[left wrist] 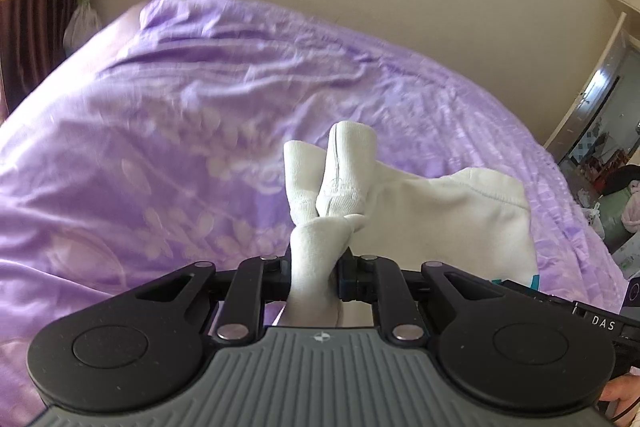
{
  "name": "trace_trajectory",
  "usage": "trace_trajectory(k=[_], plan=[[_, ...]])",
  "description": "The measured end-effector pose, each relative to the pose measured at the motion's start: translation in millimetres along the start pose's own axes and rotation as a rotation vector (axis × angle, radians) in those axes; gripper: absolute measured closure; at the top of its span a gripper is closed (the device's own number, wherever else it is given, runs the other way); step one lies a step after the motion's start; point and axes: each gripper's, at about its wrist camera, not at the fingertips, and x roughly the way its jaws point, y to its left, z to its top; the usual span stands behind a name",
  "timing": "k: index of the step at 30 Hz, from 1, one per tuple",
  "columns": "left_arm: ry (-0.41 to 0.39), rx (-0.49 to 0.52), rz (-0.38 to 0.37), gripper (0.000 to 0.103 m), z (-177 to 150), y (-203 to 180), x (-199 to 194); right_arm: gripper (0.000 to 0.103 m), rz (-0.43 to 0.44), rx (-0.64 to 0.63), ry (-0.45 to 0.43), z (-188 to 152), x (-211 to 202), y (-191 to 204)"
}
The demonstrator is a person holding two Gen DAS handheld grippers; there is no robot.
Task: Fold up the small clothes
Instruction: 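Grasp the bundle end with the left gripper while the right gripper grasps and lifts it, then lower the held bundle onto the bed and open both grippers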
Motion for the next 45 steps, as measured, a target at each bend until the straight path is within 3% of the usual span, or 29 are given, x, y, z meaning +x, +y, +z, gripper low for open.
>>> trace_trajectory(k=[12,20,24,28,37,45], plan=[[-0.150,0.017,-0.124,0.087,-24.9,-56.9,-111.6,0.093,0.011,-0.137,-0.151,3.9,-128.5,73.9],[-0.148,-0.009,-0.191,0.087,-64.8,-80.5,-142.5,0.093,-0.036,-0.131,-0.154,-17.7,-208.9,91.7],[-0.098,-0.046,-0.208,0.087,-81.7,-78.7,-123.1,0.093,-0.060,-0.097,-0.131,-34.4,-225.3,78.0],[-0.032,-0.083,-0.202,0.087,-85.3,-69.4,-91.7,0.093,-0.087,-0.046,-0.087,-42.9,-213.1,54.4],[0.131,-0.095,-0.182,0.087,-79.7,-56.1,-8.6,0.093,-0.141,0.025,0.007,-32.5,-148.8,-5.8],[0.264,-0.220,-0.168,0.087,-105.7,-16.2,80.1,0.093,-0.191,0.114,0.120,-30.5,-75.3,-75.8]])
